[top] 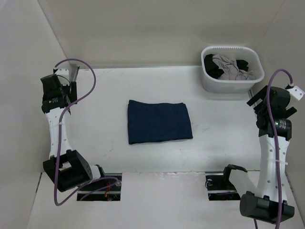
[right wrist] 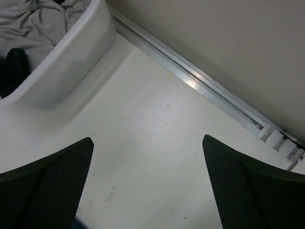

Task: Fold and stack the trousers
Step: Fold the trousers

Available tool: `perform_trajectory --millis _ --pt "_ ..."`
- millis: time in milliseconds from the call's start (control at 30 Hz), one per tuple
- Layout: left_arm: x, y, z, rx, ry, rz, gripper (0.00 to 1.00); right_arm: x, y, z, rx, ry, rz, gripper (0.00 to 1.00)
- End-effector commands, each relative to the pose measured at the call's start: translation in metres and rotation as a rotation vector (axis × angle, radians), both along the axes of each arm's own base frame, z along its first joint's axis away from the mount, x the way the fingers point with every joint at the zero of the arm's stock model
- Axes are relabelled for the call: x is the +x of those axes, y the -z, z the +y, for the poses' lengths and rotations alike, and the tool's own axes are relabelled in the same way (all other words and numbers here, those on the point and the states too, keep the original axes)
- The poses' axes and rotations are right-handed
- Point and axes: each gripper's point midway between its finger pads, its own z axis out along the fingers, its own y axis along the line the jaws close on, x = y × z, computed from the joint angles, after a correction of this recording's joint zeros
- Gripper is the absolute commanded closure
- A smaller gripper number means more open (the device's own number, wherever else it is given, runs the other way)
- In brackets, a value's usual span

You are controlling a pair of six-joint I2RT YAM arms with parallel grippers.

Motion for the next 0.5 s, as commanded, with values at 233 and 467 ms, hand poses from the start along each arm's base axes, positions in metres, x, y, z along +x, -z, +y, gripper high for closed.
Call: perform_trajectory --millis 233,467 --pt "0.0049 -0.0397 -0.0091 0.035 0.023 -0.112 0.24 0.0014 -0.0057 0.0001 -0.081 -0.037 -0.003 0.0" --pt "0.0049 -0.0389 -0.0114 0.039 0.032 -0.109 0.24 0.0003 -0.0006 0.0014 -0.079 -0.039 0.011 0.0"
